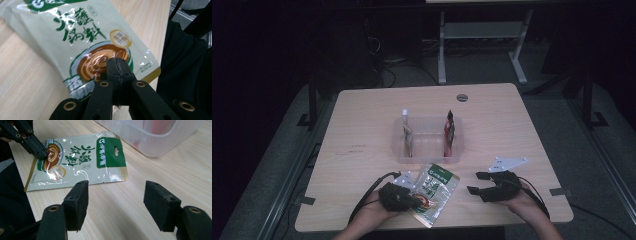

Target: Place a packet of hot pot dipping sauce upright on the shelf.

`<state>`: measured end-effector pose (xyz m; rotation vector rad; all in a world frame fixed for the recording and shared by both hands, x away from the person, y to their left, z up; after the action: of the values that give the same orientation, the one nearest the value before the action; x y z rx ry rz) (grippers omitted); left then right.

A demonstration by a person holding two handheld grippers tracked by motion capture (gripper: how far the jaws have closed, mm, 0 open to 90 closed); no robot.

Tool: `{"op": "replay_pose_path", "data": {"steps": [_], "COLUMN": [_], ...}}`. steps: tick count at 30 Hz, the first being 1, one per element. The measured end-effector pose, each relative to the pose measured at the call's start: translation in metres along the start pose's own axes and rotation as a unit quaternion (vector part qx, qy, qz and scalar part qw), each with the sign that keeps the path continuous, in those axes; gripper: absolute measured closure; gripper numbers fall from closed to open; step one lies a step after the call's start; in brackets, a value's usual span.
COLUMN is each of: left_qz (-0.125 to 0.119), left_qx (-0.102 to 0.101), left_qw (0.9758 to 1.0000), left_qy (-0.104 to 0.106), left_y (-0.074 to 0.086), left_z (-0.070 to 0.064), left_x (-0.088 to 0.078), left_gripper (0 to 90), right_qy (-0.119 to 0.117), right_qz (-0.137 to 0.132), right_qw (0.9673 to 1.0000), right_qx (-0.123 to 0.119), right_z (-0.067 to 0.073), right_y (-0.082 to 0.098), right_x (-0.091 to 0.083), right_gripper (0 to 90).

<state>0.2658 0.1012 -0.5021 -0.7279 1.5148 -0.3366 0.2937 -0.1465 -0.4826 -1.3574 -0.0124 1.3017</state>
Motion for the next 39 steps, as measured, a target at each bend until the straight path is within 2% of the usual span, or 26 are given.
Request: {"op": "replay_pose_path", "data": {"steps": [6,8,10,12,14,16,21,27,30,35,39], "left_qz": [0.005,0.005,-0.001,-0.001,0.001,0.004,0.002,0.005,0.004,0.005,0.007], "left_qx": [-0.008,-0.015,-0.022,-0.022,-0.021,-0.015,-0.018,-0.016,-0.016,-0.015,-0.015], "left_qw": [0.9999,0.9998,0.9997,0.9997,0.9997,0.9998,0.9997,0.9998,0.9998,0.9998,0.9998], "left_qy": [-0.004,-0.008,-0.010,-0.011,-0.013,-0.015,-0.014,-0.014,-0.014,-0.014,-0.014], "left_y": [0.007,0.008,0.009,0.009,0.009,0.009,0.009,0.009,0.009,0.009,0.009], "left_z": [0.009,0.011,0.012,0.012,0.011,0.011,0.010,0.009,0.009,0.009,0.009], "left_x": [-0.006,-0.007,-0.009,-0.009,-0.009,-0.009,-0.009,-0.010,-0.010,-0.010,-0.010], "left_gripper": [89.7,89.7,89.6,89.6,89.6,89.6,89.5,89.4,89.4,89.4,89.4], "right_qy": [0.003,0.001,0.002,0.001,0.006,0.002,-0.001,0.015,0.021,0.036,0.033], "right_qz": [0.004,0.001,0.000,0.005,0.006,0.009,0.025,0.051,0.060,0.057,0.056], "right_qw": [1.0000,1.0000,1.0000,0.9999,0.9998,0.9996,0.9982,0.9959,0.9952,0.9945,0.9943], "right_qx": [-0.006,-0.003,-0.004,-0.012,-0.019,-0.027,-0.055,-0.073,-0.074,-0.080,-0.085], "right_z": [0.000,0.001,0.001,0.002,0.003,0.006,0.013,0.010,0.009,0.007,0.009], "right_y": [0.001,-0.002,-0.008,-0.014,-0.022,-0.030,-0.045,-0.049,-0.045,-0.045,-0.045], "right_x": [0.005,0.007,0.011,0.019,0.029,0.040,0.070,0.101,0.105,0.106,0.108], "right_gripper": [37.7,46.0,66.3,81.2,89.4,89.8,89.8,89.8,89.8,89.8,89.9]}}
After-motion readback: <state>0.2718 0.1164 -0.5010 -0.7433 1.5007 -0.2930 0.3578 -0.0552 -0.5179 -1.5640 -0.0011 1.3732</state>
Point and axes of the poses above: each handheld gripper's, and its own axes: x roughly forward along the jaws, y roughly out of its underside, z roughly to its left, the point moved 7 cm from there along x, roughly forward along the jaws, and after that the axes turned 11 degrees about x, right-handed, at the moved point
